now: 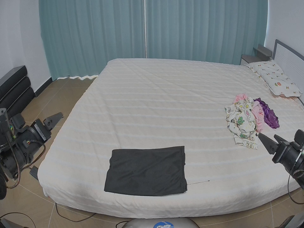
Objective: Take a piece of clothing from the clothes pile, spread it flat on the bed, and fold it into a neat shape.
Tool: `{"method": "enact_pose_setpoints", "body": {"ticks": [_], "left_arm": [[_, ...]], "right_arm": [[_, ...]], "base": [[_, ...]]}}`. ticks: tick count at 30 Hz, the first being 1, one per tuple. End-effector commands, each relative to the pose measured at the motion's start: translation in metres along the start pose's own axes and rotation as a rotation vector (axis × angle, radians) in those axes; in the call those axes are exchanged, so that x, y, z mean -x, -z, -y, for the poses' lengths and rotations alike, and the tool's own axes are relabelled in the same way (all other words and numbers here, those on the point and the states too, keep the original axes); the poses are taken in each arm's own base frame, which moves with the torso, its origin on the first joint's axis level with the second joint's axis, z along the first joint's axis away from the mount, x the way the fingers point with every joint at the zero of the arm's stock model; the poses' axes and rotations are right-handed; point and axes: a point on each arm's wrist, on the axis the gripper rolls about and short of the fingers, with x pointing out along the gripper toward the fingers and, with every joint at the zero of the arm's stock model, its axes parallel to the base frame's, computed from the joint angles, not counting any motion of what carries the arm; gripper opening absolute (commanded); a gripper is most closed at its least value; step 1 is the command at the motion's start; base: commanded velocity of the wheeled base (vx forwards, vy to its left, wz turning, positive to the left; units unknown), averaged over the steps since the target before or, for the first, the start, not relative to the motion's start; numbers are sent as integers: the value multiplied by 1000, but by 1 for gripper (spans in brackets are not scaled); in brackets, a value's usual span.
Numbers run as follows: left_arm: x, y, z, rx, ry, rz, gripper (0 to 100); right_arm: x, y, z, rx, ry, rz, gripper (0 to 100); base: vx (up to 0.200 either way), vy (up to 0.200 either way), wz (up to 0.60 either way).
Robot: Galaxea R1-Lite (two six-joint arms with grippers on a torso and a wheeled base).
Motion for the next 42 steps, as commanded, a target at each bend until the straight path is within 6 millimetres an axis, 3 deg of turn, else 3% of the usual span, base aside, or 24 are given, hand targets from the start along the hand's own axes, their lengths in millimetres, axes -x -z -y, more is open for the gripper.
{"method": "enact_pose_setpoints", "body": {"ticks": [1,3,4,9,15,20,25,28,31,35,42], "left_arm": [[54,-4,-6,-101,-26,177,100],[62,-5,-7,-125,-24,207,100],[81,-12,-6,-215,-38,274,100],[111,-23,-5,-305,-129,315,100],[147,-11,-18,-404,-205,306,100],[169,-29,-10,-422,-344,377,100],[169,-31,-9,-455,-380,367,100],[167,-25,-13,-462,-420,335,100],[171,-10,-21,-505,-536,244,100],[177,-4,-23,-535,-493,233,100],[193,10,-28,-603,-484,279,100]], "right_arm": [[46,-1,7,45,15,97,100],[50,-1,8,65,22,104,100],[61,-4,10,128,40,130,100],[70,-21,6,182,39,198,100],[90,-5,11,253,57,208,100],[98,-21,5,272,25,224,100],[100,-36,2,285,47,185,100],[102,-32,3,305,69,152,100],[120,-12,8,376,106,98,100],[141,4,9,437,95,63,100],[159,25,14,449,82,64,100]], "base": [[0,0,0],[0,0,0],[0,0,0],[0,0,0],[0,0,0],[0,0,0],[0,0,0],[0,0,0],[0,0,0],[0,0,0],[0,0,0]]}}
